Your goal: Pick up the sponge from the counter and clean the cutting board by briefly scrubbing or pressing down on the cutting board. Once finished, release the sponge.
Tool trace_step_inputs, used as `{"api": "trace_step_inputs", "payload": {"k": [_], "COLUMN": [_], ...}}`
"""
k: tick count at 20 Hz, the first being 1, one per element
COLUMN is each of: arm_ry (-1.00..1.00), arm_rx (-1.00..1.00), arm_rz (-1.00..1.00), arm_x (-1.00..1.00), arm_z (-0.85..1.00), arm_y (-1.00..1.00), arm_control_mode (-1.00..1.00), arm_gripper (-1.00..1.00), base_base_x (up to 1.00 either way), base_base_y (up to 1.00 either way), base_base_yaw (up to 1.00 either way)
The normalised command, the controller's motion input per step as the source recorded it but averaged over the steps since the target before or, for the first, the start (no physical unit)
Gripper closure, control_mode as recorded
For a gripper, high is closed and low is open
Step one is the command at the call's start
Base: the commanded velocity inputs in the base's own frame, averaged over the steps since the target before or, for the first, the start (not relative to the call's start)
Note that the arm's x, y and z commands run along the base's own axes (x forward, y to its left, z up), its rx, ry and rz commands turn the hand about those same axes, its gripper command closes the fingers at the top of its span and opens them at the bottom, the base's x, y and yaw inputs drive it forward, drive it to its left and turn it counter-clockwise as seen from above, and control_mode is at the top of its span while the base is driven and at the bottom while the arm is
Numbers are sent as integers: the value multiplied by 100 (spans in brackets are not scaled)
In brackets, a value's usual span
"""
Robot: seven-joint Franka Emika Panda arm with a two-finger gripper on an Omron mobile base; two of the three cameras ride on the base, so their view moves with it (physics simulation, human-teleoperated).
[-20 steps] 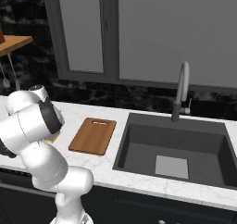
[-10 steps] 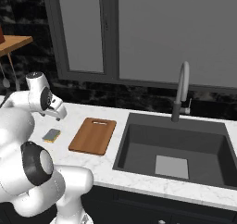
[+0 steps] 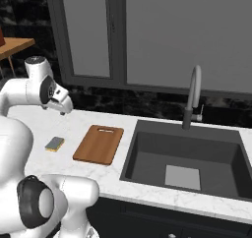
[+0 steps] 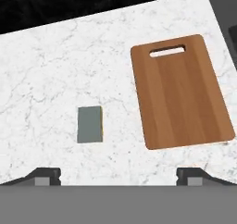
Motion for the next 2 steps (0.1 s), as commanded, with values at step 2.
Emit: {"api": "trace_step_inputs", "payload": {"k": [2], "arm_ry": [-26], "arm_rx": [0], "arm_rz": [0], "arm_x": [-79], "arm_z": [66], "arm_y": [-26], "arm_control_mode": [-100], "arm_gripper": [-100], "base_base_x": [0], "base_base_y": [0], "base_base_yaw": [0]}}
